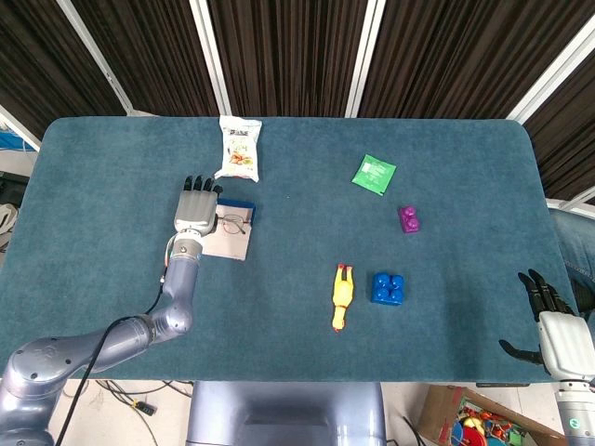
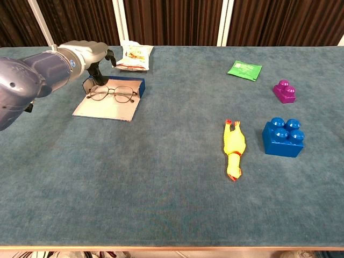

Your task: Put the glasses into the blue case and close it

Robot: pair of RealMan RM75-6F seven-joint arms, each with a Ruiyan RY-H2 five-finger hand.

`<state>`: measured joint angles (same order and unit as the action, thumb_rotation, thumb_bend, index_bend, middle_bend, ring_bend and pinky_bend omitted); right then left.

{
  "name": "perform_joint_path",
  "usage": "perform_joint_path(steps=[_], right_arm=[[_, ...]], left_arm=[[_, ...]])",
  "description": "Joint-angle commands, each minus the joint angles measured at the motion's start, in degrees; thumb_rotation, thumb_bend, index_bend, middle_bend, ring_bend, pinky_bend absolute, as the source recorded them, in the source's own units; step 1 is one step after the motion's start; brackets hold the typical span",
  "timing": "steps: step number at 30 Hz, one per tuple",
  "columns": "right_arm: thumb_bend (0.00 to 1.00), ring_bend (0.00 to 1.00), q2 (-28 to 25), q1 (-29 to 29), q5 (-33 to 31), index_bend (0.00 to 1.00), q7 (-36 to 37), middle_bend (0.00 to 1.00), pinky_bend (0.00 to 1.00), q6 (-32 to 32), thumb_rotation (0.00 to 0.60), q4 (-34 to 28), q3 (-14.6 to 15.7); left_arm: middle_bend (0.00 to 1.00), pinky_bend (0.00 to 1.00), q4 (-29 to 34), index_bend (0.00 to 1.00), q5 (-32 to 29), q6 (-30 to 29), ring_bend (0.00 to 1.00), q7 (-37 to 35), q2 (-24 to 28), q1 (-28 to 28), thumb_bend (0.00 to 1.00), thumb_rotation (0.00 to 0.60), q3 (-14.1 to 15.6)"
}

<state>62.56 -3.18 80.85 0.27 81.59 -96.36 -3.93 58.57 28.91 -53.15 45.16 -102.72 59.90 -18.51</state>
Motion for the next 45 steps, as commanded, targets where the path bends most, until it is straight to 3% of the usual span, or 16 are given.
perform_joint_path(steps=[1,2,4,6,10,12,17,24,31,45], right_arm=[[0.17,0.12,0.04,0.03,-0.17,0.0,-0.14,0.0,0.27,0.02,0.6,0.03,-0.05],[0.17,0.12,0.03,0.04,-0.37,0.0,-0.11,0.0,0.27,-0.06,0.6,-0.01,-0.09],[0.17,0.12,-0.01,0.02,-0.6,0.0,-0.04,0.0,0.27,-0.13,0.6,-0.1,-0.19],[0.17,0.12,0.0,0.0,-0.71,0.0,-0.04,0.0,0.27,-0.14,0.6,-0.11,-0.25],[0.17,0.12,0.15,-0.01,-0.63,0.0,-0.29,0.0,0.27,-0.03,0.6,-0.15,-0.26],[0.17,0.12,0.21,0.0,-0.67,0.0,-0.42,0.0,0.27,0.02,0.6,-0.16,-0.29],[0.17,0.12,0.12,0.02,-1.09,0.0,-0.5,0.0,0.27,-0.18,0.6,-0.35,-0.34],[0.17,0.12,0.1,0.05,-1.5,0.0,-0.59,0.0,0.27,-0.28,0.6,-0.55,-0.42],[0.18,0.12,0.04,0.06,-1.94,0.0,-0.59,0.0,0.27,-0.36,0.6,-0.7,-0.59],[0.18,0.12,0.12,0.09,-2.17,0.0,-0.85,0.0,0.27,-0.32,0.6,-0.75,-0.67]], left_arm=[[0.12,0.01,8.1,0.2,3.43,-4.79,0.0,0.49,3.9,-2.6,0.48,0.6,1.61],[0.13,0.03,10.86,0.2,5.04,-6.42,0.01,-0.31,4.97,-3.71,0.48,0.6,2.27],[0.16,0.19,15.2,0.2,7.86,-8.58,0.07,-2.16,6.79,-5.84,0.48,0.6,3.65],[0.2,0.42,18.55,0.2,10.52,-10.12,0.19,-4.08,8.35,-7.84,0.48,0.6,5.1],[0.3,0.63,22.77,0.19,13.91,-10.42,0.42,-7.57,10.4,-10.71,0.48,0.6,7.49],[0.36,0.68,24.65,0.19,14.3,-9.55,0.51,-9.57,11.24,-11.84,0.48,0.6,8.03],[0.51,0.75,25.46,0.17,12.02,-9.71,0.64,-9.64,10.68,-12.77,0.52,0.6,7.89],[0.62,0.76,24.6,0.13,8.07,-6.61,0.68,-10.31,8.8,-12.69,0.55,0.6,7.1],[0.63,0.76,21.45,0.09,1.46,-2.62,0.68,-8.97,7.07,-10.7,0.55,0.6,5.5],[0.63,0.76,14.49,0.05,-1.64,-2.65,0.68,-8.05,2.61,-9.2,0.55,0.6,4.45]])
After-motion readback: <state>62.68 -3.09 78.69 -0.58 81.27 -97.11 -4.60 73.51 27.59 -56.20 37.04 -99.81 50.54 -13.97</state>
